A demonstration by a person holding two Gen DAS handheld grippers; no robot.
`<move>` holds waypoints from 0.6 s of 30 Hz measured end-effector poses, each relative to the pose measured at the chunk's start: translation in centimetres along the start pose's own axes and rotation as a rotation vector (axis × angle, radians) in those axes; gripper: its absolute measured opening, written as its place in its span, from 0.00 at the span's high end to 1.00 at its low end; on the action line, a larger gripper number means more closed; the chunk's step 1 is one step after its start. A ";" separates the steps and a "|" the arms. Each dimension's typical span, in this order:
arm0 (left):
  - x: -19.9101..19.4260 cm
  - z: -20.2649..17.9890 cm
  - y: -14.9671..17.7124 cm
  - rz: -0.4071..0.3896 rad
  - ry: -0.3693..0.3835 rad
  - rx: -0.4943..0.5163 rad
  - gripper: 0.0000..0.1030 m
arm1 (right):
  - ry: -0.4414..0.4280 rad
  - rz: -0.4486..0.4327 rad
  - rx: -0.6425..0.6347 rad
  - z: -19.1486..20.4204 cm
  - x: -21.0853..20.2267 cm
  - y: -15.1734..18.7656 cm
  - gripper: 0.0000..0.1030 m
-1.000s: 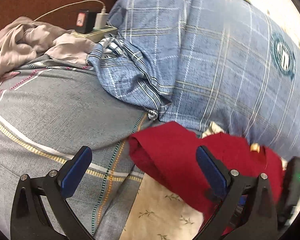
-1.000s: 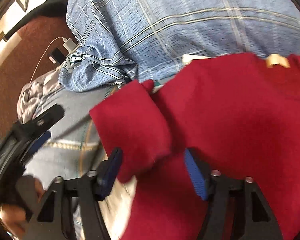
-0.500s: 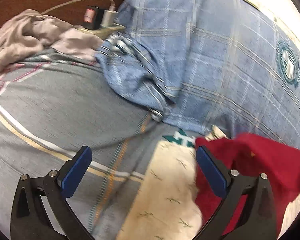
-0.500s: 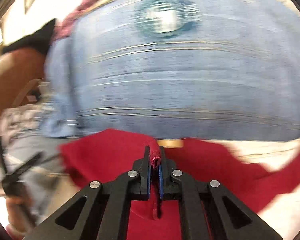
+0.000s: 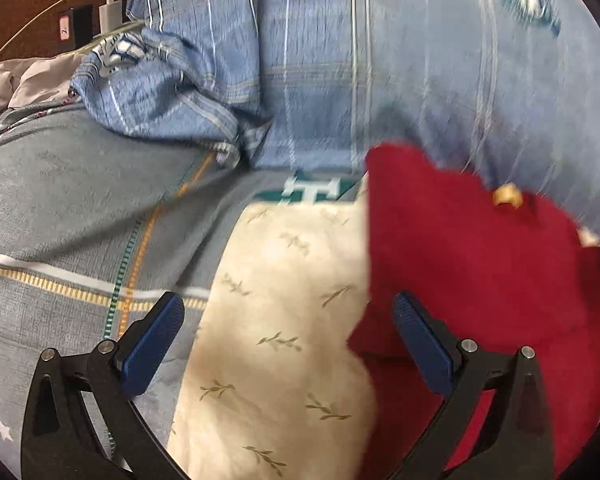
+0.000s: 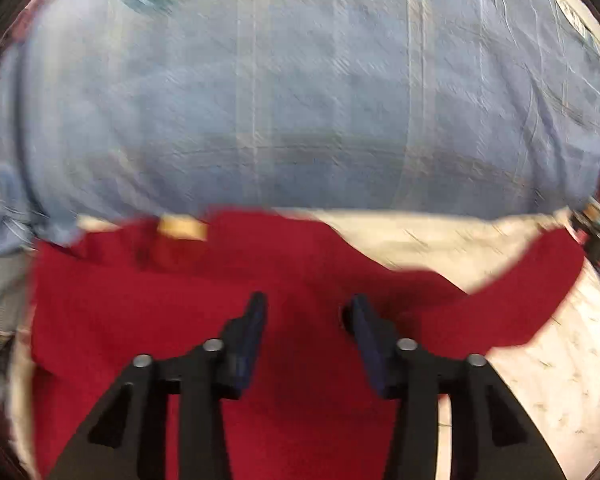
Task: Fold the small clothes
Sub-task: 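Lift the gripped side and fold it over toward the left tool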
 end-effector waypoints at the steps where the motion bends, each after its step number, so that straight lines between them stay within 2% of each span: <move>1: 0.4 0.0 0.0 0.014 -0.016 0.005 0.00 | -0.083 -0.023 -0.058 2.2 -0.8 -0.3 0.51; 4: 1.2 0.7 0.1 0.034 -0.050 -0.017 0.00 | -0.308 -0.009 -0.230 8.7 -1.0 -1.0 0.52; 6: 1.4 1.3 0.0 0.044 -0.047 -0.036 0.00 | -0.412 0.003 -0.328 13.3 0.0 -1.6 0.50; 9: 1.0 2.5 -0.1 0.039 -0.032 -0.071 0.00 | -0.411 0.008 -0.443 19.6 3.0 -2.9 0.41; 12: 0.2 3.1 -0.4 0.017 -0.014 -0.084 0.00 | -0.399 0.049 -0.518 22.9 5.8 -4.2 0.41; 13: -0.2 3.4 -0.5 0.003 -0.018 -0.086 0.00 | -0.397 0.091 -0.563 24.2 7.3 -4.6 0.43; 15: -0.7 3.9 -0.8 -0.015 -0.032 -0.094 0.00 | -0.372 0.181 -0.641 25.7 8.9 -4.4 0.93; 16: -0.8 4.2 -0.9 -0.019 -0.030 -0.104 0.00 | -0.374 0.194 -0.656 26.0 9.2 -4.2 0.93; 18: -1.0 4.8 -1.2 -0.026 -0.009 -0.134 0.00 | -0.408 0.158 -0.687 26.2 8.7 -3.9 0.93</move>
Point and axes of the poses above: each gripper's, at about its wrist camera, not at the fingertips, and x roughly the way its jaws point, z to its left, y to its underside, the point moved 1 cm from there along x, roughly the way its jaws point, and after that the axes turned 12 degrees about z, right-handed, at the moved point
